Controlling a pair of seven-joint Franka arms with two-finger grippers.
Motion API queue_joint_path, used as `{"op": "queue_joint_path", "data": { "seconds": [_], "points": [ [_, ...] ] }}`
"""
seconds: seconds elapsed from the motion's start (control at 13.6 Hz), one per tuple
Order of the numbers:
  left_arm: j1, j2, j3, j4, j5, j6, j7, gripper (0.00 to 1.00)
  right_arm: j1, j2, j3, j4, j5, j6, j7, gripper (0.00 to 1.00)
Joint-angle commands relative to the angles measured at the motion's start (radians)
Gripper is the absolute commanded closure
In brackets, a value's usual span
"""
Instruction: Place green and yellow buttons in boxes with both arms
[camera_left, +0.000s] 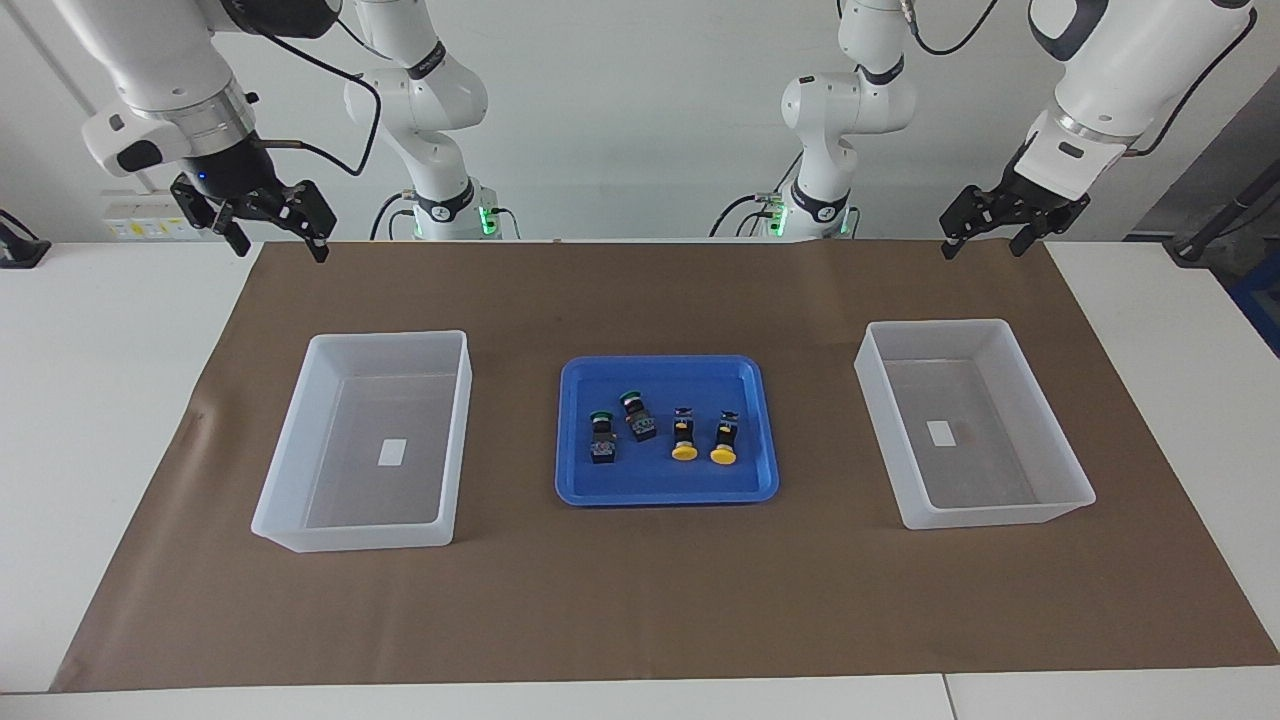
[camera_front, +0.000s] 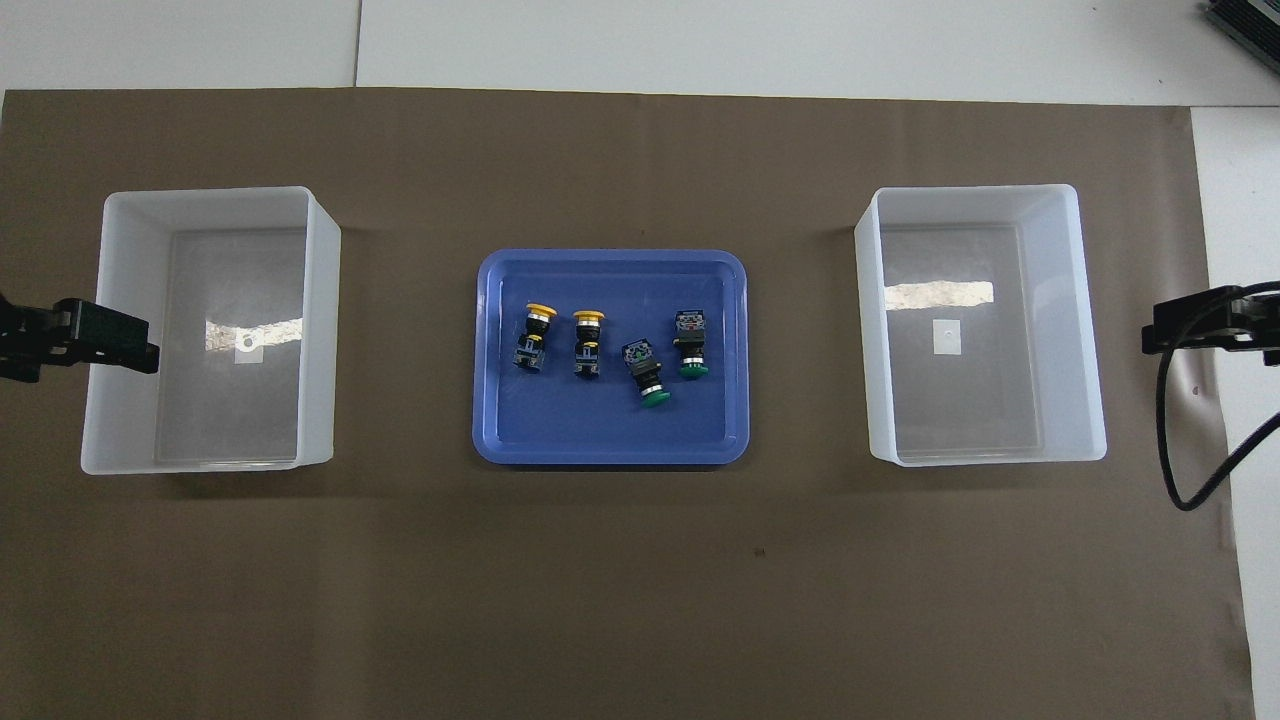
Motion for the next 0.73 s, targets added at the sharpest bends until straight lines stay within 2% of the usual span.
{"op": "queue_joint_path", "data": {
  "seconds": [0.0,0.37,0.66],
  "points": [
    [-0.007,-0.027,0.003,-0.035,0.015,0.025,-0.002,0.00,-0.005,-0.009,0.002,-0.010,0.000,-0.002,-0.011,0.00],
    [-0.015,-0.028,0.000,-0.066,0.015,0.127,-0.005,0.00,-0.005,-0.009,0.002,-0.010,0.000,-0.002,-0.011,0.00],
    [-0.087,-0.050,0.000,-0.159,0.015,0.221,-0.012,0.00,-0.005,-0.009,0.002,-0.010,0.000,-0.002,-0.011,0.00]
  ]
}}
